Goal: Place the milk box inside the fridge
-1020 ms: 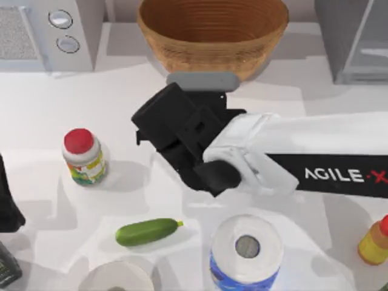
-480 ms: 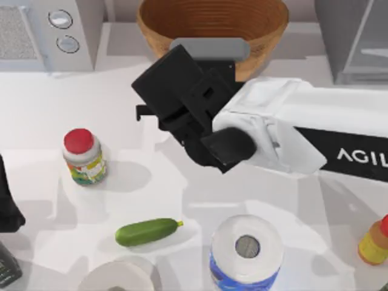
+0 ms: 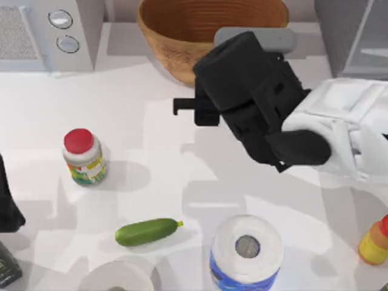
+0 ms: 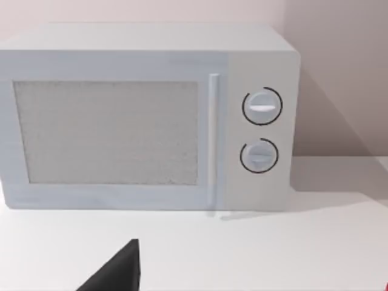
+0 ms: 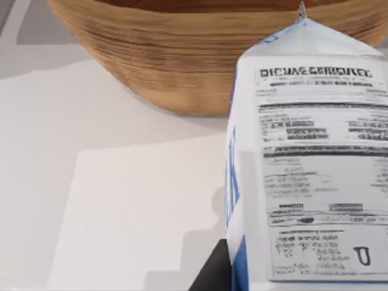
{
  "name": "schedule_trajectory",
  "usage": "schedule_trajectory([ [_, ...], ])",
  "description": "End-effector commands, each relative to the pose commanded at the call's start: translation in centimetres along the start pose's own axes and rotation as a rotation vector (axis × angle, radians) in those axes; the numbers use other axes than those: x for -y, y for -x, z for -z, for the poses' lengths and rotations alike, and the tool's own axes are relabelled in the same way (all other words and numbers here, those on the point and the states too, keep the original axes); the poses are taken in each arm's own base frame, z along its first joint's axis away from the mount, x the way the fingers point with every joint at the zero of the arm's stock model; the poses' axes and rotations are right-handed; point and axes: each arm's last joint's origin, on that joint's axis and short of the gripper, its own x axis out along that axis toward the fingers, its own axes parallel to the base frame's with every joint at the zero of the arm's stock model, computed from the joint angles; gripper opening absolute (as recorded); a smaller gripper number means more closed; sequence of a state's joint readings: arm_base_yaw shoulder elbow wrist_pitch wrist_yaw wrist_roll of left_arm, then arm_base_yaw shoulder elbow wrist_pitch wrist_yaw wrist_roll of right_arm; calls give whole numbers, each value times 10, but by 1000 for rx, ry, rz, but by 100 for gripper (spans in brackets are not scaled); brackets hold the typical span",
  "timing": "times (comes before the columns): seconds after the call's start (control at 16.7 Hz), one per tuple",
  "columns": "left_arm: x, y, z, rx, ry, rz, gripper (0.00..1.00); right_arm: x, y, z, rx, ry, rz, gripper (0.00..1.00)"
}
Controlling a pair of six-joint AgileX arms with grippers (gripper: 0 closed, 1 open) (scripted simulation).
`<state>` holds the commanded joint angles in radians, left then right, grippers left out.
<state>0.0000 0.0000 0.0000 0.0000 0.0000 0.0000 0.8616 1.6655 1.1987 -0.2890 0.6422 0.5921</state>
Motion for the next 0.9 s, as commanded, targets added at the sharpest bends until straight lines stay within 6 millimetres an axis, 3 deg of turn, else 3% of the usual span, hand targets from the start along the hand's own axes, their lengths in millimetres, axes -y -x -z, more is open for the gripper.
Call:
schedule_trajectory([
  [0.18,0,0,0,0,0,0,100,58,30,-13,63,-60,-66,0],
  [0.36,0,0,0,0,0,0,100,126,65,-7,170,-112,-121,0],
  [0.6,0,0,0,0,0,0,100,197,94,36,314,-109,-126,0],
  [0.9,0,0,0,0,0,0,100,245,99,101,459,-30,-54,0],
])
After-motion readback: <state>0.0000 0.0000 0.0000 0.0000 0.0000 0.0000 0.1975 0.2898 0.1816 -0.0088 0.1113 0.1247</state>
